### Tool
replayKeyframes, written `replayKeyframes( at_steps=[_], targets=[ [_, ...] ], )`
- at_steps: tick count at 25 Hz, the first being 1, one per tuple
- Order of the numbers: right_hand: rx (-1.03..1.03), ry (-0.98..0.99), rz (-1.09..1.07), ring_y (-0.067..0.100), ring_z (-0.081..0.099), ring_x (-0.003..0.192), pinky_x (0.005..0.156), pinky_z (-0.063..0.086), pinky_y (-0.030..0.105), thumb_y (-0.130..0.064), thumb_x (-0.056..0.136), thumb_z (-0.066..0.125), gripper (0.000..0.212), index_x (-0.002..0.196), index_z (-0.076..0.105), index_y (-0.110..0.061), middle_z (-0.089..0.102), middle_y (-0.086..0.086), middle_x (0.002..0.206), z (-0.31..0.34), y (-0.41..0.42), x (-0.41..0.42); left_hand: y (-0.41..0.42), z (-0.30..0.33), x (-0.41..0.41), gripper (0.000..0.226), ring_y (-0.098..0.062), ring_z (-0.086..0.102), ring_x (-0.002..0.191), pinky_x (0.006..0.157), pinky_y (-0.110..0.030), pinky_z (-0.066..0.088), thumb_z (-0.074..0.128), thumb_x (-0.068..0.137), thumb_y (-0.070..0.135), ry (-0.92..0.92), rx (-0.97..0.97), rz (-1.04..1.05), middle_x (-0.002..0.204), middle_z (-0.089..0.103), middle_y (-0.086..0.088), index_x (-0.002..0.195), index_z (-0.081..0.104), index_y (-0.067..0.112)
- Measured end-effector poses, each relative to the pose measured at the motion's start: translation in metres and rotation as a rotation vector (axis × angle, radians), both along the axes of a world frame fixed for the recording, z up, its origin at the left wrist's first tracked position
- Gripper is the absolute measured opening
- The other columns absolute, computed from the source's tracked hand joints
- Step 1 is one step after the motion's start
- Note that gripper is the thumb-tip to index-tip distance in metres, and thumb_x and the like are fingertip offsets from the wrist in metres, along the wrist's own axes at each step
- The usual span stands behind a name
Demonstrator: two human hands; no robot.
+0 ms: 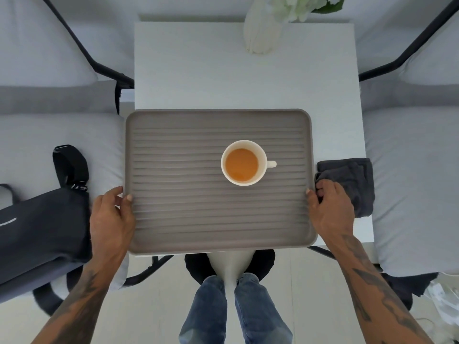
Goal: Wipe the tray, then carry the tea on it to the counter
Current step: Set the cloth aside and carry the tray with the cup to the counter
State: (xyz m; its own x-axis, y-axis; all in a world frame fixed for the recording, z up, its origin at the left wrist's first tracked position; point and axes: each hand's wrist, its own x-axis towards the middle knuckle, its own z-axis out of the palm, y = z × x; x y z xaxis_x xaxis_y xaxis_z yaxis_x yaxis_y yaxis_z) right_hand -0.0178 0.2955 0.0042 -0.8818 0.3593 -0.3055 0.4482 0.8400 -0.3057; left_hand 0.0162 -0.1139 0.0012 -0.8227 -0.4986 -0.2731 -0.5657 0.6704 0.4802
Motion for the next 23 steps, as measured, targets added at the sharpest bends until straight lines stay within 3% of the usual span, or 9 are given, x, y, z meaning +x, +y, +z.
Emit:
replayKeyframes(
  at_steps=[3,7,10,14,16,19,23],
  targets=[
    [-0.072,-0.012,0.024,0.023,0.048,0.081,0.071,0.044,0.039,-0.021,0.095,0.057,0.019,0.089,0.056,-0.003,0.058,0.015,0.092,-0.001,0.004,-0.005,-0.004,-0.002,-0.002,0.029,-0.026,0.057,0.095,0.085,-0.036,0.041,0.053,0.1,0.021,-0.023,0.081,0.016,0.107,0.065,-0.014,0.123,0.059,0.004],
    [-0.225,-0.062,-0.129,0.024,0.051,0.084,0.072,0.038,0.032,-0.02,0.088,0.059,0.014,0.08,0.056,-0.009,0.058,0.011,0.089,0.0,0.008,-0.015,-0.002,0.0,-0.004,0.022,-0.024,0.057,0.095,0.085,-0.034,0.039,0.054,0.1,0.018,-0.032,0.147,0.084,0.104,0.064,-0.008,0.117,0.06,0.007],
    [-0.367,-0.012,-0.299,0.023,0.063,0.088,0.082,0.053,0.038,-0.038,0.082,0.063,0.019,0.089,0.067,-0.021,0.065,0.011,0.101,-0.002,0.004,-0.012,0.0,0.003,0.0,0.021,-0.02,0.056,0.093,0.085,-0.032,0.038,0.054,0.1,0.018,-0.034,0.161,0.145,0.1,0.061,-0.002,0.117,0.059,0.009],
    [-0.395,0.092,-0.359,0.02,0.066,0.09,0.089,0.056,0.038,-0.044,0.084,0.064,0.027,0.099,0.071,-0.023,0.064,0.013,0.111,-0.002,-0.009,-0.005,-0.007,0.003,0.012,0.022,-0.02,0.057,0.094,0.087,-0.032,0.039,0.055,0.099,0.02,-0.039,0.165,0.188,0.101,0.061,-0.001,0.118,0.06,0.01],
    [-0.394,0.153,-0.351,0.014,0.063,0.089,0.09,0.055,0.03,-0.037,0.089,0.065,0.025,0.103,0.072,-0.019,0.06,0.012,0.114,0.004,-0.019,-0.003,-0.012,0.005,0.019,0.021,-0.02,0.057,0.095,0.088,-0.031,0.04,0.055,0.099,0.02,-0.029,0.151,0.204,0.102,0.062,-0.002,0.118,0.061,0.01],
    [-0.369,0.207,-0.344,0.0,0.054,0.082,0.076,0.042,0.001,-0.027,0.093,0.064,0.022,0.108,0.07,-0.012,0.053,0.009,0.118,0.018,-0.03,0.001,-0.02,0.015,0.03,0.024,-0.021,0.058,0.098,0.088,-0.033,0.041,0.056,0.099,0.021,-0.01,0.157,0.207,0.106,0.063,-0.004,0.12,0.059,0.01],
    [-0.396,0.284,-0.306,-0.015,0.053,0.081,0.076,0.041,0.001,-0.025,0.095,0.062,0.014,0.106,0.066,-0.016,0.054,0.006,0.114,0.053,-0.04,0.006,-0.028,0.046,0.043,0.022,-0.024,0.06,0.1,0.087,-0.035,0.045,0.055,0.1,0.024,0.051,0.19,0.218,0.11,0.064,-0.006,0.119,0.058,0.014]
  ],
)
